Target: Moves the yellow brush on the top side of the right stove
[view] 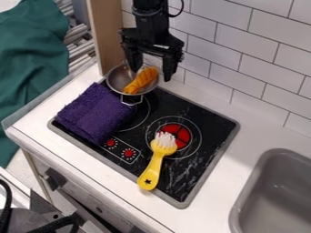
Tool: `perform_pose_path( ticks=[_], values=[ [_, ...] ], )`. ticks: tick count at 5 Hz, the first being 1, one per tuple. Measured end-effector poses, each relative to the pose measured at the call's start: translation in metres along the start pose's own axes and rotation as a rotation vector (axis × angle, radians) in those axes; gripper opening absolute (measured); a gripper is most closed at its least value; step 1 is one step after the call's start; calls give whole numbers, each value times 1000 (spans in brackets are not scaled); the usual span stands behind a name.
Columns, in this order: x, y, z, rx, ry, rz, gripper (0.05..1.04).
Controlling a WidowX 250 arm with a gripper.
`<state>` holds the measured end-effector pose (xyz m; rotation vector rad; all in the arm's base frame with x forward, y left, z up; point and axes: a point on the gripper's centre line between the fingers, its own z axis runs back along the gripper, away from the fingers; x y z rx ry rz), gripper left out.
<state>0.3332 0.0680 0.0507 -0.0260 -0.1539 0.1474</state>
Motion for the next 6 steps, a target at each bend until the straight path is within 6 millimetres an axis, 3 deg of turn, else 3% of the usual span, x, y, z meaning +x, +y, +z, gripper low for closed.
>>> perform_pose_path(
  ticks=[1, 3, 4, 5, 6],
  values=[
    [-10, 0, -11, -6, 44, 16, 1004],
    [-69, -5, 6, 6, 81, 193, 1004],
    [-96, -5, 4, 48, 131, 251, 1004],
    [-105, -11, -10, 15, 160, 226, 1004],
    [-108, -30, -36, -21, 214, 149, 1004]
  ],
)
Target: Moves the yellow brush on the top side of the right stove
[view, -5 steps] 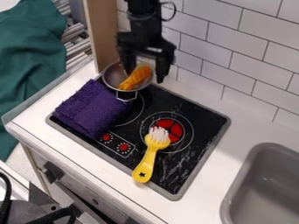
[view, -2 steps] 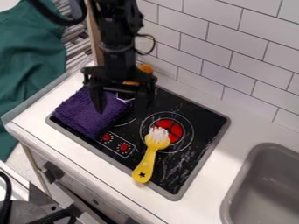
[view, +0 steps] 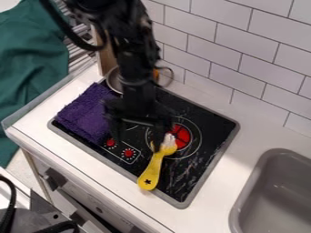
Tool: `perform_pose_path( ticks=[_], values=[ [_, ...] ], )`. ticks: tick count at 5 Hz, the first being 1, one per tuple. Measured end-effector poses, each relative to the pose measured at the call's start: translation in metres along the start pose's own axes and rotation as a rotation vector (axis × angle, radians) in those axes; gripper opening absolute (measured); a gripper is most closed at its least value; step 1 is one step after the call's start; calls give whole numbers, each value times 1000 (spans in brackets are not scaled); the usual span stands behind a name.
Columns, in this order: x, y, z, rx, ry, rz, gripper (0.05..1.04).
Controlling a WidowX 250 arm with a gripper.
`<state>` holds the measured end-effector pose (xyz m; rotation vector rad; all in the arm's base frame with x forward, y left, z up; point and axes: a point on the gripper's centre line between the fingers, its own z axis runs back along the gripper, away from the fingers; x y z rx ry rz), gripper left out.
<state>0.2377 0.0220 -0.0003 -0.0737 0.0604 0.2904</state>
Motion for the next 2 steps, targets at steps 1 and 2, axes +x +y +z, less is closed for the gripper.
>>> perform_pose_path(
  ticks=[1, 2],
  values=[
    [6, -18, -4, 16, 8, -36, 1004],
    [3, -23, -11, 16, 28, -27, 1004]
  ],
)
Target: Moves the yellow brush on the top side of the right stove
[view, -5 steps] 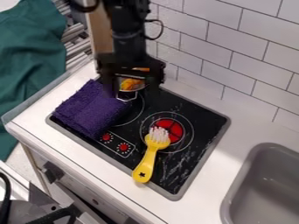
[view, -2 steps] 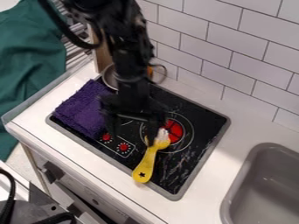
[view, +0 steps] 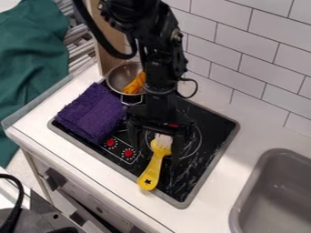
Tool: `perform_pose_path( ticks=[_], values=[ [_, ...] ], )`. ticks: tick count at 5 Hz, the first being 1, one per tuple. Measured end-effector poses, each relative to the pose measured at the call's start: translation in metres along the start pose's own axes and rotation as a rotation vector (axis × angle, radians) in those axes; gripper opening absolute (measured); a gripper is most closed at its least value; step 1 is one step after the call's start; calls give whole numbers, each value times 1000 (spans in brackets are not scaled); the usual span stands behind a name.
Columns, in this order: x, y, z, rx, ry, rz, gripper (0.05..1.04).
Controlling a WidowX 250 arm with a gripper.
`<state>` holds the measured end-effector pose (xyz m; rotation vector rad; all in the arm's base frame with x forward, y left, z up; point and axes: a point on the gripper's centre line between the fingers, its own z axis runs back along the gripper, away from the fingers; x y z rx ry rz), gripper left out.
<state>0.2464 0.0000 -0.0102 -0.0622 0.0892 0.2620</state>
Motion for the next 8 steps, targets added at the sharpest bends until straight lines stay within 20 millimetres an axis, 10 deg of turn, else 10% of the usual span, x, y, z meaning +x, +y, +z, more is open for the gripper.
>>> perform_pose_path(
  ticks=[5, 7, 8],
  values=[
    [9, 1, -34, -46, 75, 48, 949],
    [13, 3, -34, -54, 9, 22, 375],
    [15, 4, -33, -48, -46, -73, 286]
  ],
)
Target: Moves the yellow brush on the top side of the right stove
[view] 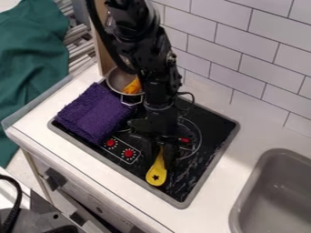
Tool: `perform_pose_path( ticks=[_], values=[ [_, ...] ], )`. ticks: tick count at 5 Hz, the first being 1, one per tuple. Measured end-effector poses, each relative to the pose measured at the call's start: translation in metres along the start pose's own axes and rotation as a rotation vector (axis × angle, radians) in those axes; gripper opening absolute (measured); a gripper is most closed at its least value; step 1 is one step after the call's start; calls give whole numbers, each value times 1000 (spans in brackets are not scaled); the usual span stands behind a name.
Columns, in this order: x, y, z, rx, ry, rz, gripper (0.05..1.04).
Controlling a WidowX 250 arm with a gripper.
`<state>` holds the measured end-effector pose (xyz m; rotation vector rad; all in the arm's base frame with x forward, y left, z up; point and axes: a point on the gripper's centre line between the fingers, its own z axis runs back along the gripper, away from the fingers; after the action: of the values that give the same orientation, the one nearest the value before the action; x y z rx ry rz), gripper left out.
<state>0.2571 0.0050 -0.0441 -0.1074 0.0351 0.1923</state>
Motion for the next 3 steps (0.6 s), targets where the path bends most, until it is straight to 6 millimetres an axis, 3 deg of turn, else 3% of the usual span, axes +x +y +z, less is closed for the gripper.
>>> perform_pose_path(
  ticks=[1, 2, 3],
  values=[
    [16, -11, 8, 58, 26, -103, 227],
    [51, -41, 11, 65, 25, -230, 102],
    [76, -55, 18, 97, 26, -247, 55]
  ],
)
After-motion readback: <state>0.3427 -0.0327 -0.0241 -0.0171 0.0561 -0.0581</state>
